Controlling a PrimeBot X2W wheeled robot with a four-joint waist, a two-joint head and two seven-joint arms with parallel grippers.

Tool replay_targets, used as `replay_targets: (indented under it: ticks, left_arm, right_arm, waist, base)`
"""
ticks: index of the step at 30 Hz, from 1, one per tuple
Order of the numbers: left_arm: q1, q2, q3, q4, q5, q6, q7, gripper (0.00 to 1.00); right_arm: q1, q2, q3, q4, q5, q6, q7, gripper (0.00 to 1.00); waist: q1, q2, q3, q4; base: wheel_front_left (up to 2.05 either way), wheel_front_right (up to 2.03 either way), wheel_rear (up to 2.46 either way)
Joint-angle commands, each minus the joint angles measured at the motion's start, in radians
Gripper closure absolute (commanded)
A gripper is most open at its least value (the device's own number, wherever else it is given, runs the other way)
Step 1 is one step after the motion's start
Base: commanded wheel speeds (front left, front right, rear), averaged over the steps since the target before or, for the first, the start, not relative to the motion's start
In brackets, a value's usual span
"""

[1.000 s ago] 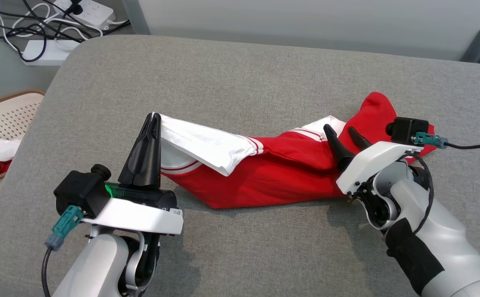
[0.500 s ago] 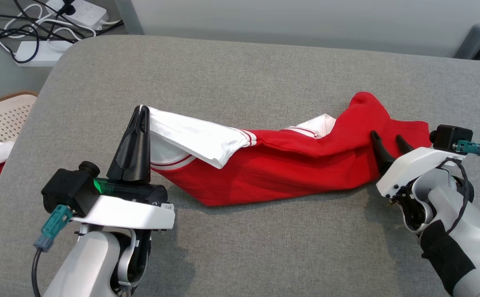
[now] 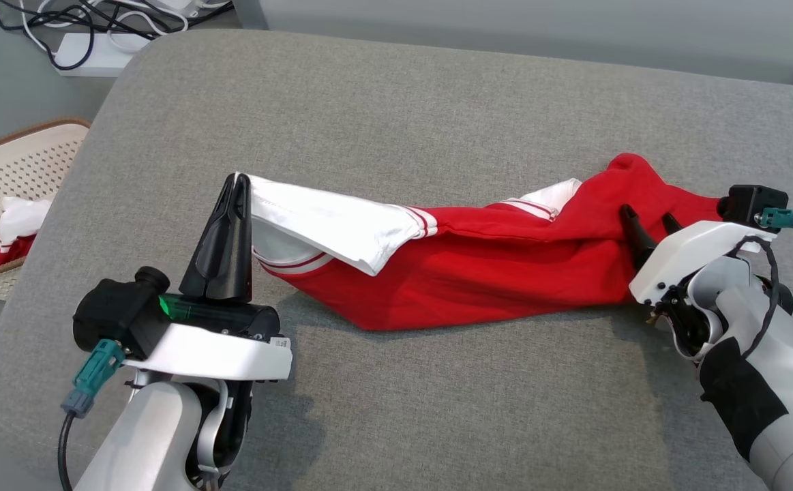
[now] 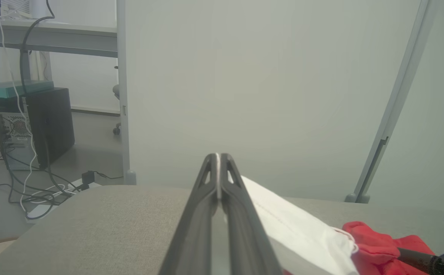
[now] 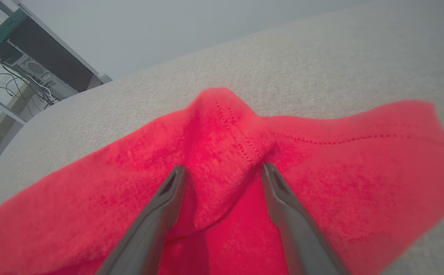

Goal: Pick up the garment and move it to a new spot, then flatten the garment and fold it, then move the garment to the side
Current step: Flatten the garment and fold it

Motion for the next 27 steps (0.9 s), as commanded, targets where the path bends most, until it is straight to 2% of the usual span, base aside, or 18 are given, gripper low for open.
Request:
replay_targets:
  ticks: [1,4,5,7,8,13,20,24,27]
  left_arm:
    - [-0.040,0.022,0.036,-0.022,0.009,-0.006,-0.009,1.00]
    - [-0.042,0.018,0.035,-0.018,0.010,-0.009,-0.009,1.00]
    - [-0.043,0.017,0.036,-0.016,0.010,-0.010,-0.009,1.00]
    - [-0.042,0.014,0.037,-0.013,0.011,-0.011,-0.009,1.00]
    - [-0.042,0.013,0.038,-0.012,0.012,-0.011,-0.009,1.00]
    - [-0.036,0.011,0.054,-0.016,0.018,-0.013,-0.009,1.00]
    - [-0.044,0.013,0.072,-0.026,0.032,-0.030,-0.009,1.00]
    - [-0.074,0.026,0.086,-0.048,0.043,-0.050,-0.009,1.00]
    - [-0.115,0.056,0.090,-0.068,0.050,-0.075,-0.003,1.00]
  right_arm:
    - [-0.021,0.013,0.015,0.002,0.008,0.004,0.011,0.00]
    - [-0.034,0.014,0.020,0.014,0.010,0.004,0.018,0.00]
    - [-0.035,0.014,0.022,0.017,0.012,0.004,0.020,0.20]
    - [-0.037,0.014,0.027,0.021,0.013,0.004,0.022,0.92]
    - [-0.038,0.014,0.030,0.023,0.012,0.004,0.021,1.00]
    - [-0.045,0.004,0.044,0.008,0.009,0.004,-0.024,1.00]
    - [-0.056,-0.038,0.036,-0.074,0.024,0.004,-0.091,1.00]
    - [-0.068,-0.100,0.008,-0.159,0.025,0.004,-0.112,1.00]
    - [-0.088,-0.160,-0.043,-0.249,0.004,0.004,-0.115,1.00]
  waist:
    - [0.0000,0.0000,0.007,0.011]
    - [0.0000,0.0000,0.008,0.020]
    - [0.0000,0.0000,0.007,0.022]
    - [0.0000,0.0000,0.004,0.024]
    - [0.0000,0.0000,0.002,0.023]
    - [0.0000,0.0000,-0.009,0.006]
    - [0.0000,0.0000,-0.032,-0.034]
    - [0.0000,0.0000,-0.055,-0.071]
    - [0.0000,0.0000,-0.078,-0.102]
  base:
    - [0.00,0.00,0.00]
    - [0.00,0.00,0.00]
    - [0.00,0.00,0.00]
    - [0.00,0.00,0.00]
    - [0.00,0.00,0.00]
    - [0.00,0.00,0.00]
    - [0.00,0.00,0.00]
    - [0.00,0.00,0.00]
    - [0.00,0.00,0.00]
